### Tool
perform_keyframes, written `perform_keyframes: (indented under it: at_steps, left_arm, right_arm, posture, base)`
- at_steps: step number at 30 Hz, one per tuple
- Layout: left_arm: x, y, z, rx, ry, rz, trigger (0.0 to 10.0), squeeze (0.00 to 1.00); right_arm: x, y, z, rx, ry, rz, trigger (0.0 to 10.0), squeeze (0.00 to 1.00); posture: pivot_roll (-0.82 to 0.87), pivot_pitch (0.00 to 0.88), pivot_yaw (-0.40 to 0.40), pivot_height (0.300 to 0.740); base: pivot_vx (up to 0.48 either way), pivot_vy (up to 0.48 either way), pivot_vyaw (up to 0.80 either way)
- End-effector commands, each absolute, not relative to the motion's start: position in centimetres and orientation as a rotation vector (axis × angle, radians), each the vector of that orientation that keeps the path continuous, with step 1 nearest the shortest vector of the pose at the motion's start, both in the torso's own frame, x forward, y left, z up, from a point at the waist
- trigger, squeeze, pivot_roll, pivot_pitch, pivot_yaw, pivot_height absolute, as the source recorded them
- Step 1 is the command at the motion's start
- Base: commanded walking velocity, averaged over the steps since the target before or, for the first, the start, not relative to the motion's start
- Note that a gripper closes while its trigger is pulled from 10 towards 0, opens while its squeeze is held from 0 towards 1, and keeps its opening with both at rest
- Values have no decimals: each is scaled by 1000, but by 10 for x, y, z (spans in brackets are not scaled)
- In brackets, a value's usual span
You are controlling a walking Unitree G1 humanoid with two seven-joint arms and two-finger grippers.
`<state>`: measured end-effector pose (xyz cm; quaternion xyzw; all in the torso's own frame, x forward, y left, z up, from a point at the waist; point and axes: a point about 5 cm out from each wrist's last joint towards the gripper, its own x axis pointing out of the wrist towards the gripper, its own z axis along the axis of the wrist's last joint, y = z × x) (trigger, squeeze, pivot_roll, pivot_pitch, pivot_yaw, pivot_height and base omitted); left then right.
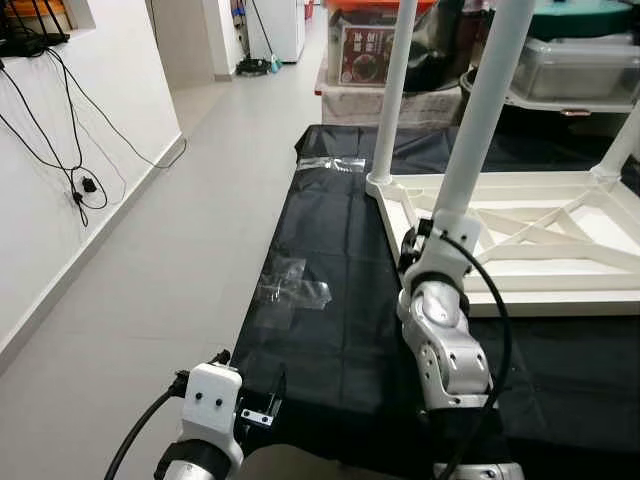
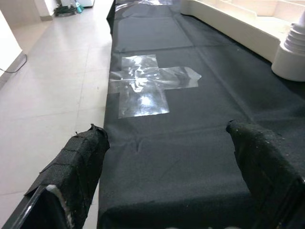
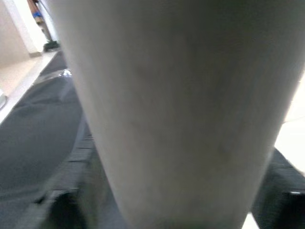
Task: Building children table
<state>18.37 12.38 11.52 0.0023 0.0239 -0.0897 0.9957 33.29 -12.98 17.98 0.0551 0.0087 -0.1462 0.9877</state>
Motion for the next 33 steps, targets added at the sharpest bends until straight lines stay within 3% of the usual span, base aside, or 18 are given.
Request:
perform_keyframes:
  at_steps: [1, 3, 4, 7, 12, 19, 23, 25, 29, 33]
  left_arm:
    - [182, 125, 109, 8, 83, -177, 10000, 0]
    - [182, 125, 109, 8, 83, -177, 10000, 0]
    - [182, 124, 109, 8, 83, -177, 10000, 0]
    - [182, 124, 110, 8, 82, -177, 10000, 0]
    - [184, 125, 110, 6, 81, -176, 10000, 0]
    - [184, 126, 110, 6, 81, -176, 10000, 0]
    - [184, 127, 110, 9, 79, -174, 10000, 0]
    - [184, 127, 110, 10, 79, -174, 10000, 0]
    - [184, 126, 109, 11, 79, -175, 10000, 0]
    - [185, 125, 109, 11, 79, -179, 10000, 0]
  right_arm:
    - [330, -119, 175, 176, 34, -238, 10000, 1000]
    - [330, -119, 175, 176, 34, -238, 10000, 1000]
    - [330, -122, 177, 163, 15, -214, 10000, 0]
    - [331, -128, 180, 144, -21, -162, 10000, 0]
    - [333, -135, 180, 190, -83, 154, 10000, 0]
    - [337, -144, 176, 166, -80, 259, 10000, 0]
    - [344, -152, 176, 137, -86, 390, 10000, 0]
    - [356, -157, 182, 170, -83, 543, 10000, 0]
    - [362, -158, 186, 139, -89, 594, 10000, 0]
    - [371, -155, 192, 205, -44, 770, 10000, 0]
  posture:
    - [105, 55, -2, 740]
    - [105, 55, -2, 740]
    - [103, 55, -1, 740]
    - [103, 55, -1, 740]
    - [94, 57, 2, 740]
    - [95, 56, 3, 740]
    - [99, 56, 3, 740]
    - [105, 55, 4, 740]
    - [105, 55, 4, 740]
    - [122, 41, 0, 740]
  base:
    - [0, 0, 0]
    - [0, 0, 0]
    - [0, 0, 0]
    - [0, 0, 0]
    - [0, 0, 0]
    - [0, 0, 0]
    - [0, 0, 0]
    - [0, 0, 0]
    - [0, 0, 0]
    - [0, 0, 0]
